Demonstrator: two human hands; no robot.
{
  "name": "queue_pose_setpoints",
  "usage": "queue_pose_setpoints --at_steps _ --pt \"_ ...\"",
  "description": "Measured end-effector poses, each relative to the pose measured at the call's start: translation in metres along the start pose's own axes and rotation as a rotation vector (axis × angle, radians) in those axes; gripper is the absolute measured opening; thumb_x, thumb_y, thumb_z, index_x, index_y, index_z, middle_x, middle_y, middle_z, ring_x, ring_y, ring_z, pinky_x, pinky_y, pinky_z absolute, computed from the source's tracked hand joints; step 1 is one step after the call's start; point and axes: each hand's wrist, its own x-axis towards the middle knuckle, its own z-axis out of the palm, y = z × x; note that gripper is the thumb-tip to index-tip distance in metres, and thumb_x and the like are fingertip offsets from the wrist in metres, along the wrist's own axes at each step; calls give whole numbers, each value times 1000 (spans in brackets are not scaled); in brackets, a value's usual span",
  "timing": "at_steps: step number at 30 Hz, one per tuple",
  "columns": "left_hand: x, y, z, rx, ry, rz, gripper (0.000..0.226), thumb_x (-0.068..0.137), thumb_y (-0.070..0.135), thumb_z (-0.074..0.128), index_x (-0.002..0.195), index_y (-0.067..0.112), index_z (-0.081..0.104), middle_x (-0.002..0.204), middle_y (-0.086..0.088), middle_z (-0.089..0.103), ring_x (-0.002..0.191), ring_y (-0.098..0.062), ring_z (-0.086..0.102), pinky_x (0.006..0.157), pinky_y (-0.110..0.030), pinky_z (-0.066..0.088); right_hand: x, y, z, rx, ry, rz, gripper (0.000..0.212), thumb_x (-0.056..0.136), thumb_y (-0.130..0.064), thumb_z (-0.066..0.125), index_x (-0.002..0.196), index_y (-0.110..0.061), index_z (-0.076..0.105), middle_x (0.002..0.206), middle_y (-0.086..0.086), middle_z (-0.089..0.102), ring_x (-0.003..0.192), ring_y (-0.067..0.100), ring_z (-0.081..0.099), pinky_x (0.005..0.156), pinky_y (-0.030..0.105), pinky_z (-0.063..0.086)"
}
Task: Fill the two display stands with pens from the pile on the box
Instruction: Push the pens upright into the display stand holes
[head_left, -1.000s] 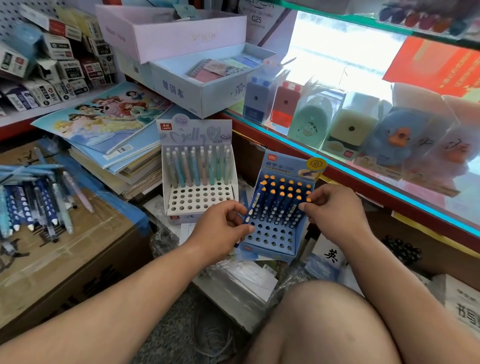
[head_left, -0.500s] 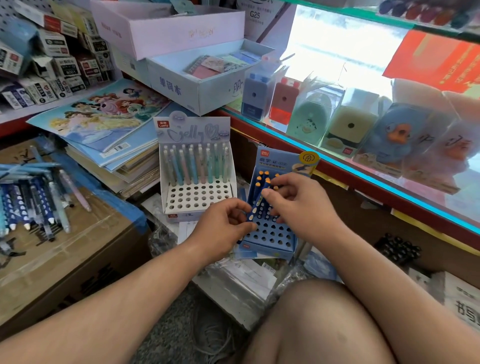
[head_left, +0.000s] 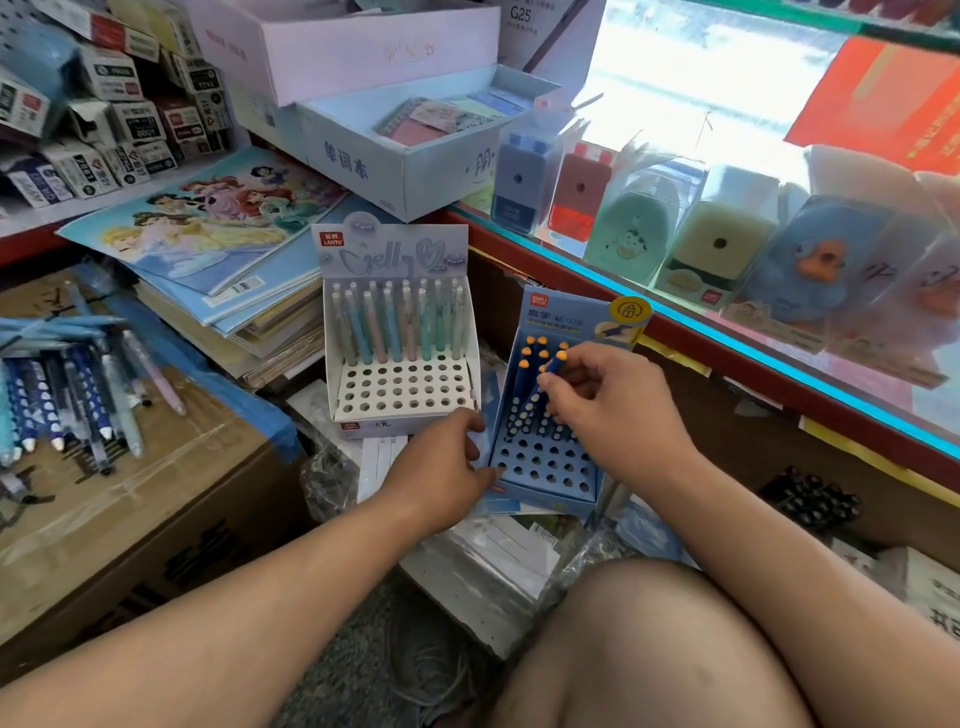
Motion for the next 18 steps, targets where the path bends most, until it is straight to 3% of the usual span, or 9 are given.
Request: queue_pose_setpoints --at_steps 7,18 --pt "5 -1 9 45 -19 12 47 89 33 78 129 24 55 104 5 66 92 -15 64 84 -36 56 6 2 6 -122 -48 -25 12 96 -30 69 91 -19 74 79 -7 71 76 11 70 78 41 60" --pt "7 -3 10 32 -26 15 43 89 32 77 125 23 57 97 7 66 88 -14 64 82 -38 56 15 -2 22 -324 -110 -2 21 96 -39 67 90 -21 74 74 -6 72 69 12 70 70 39 60"
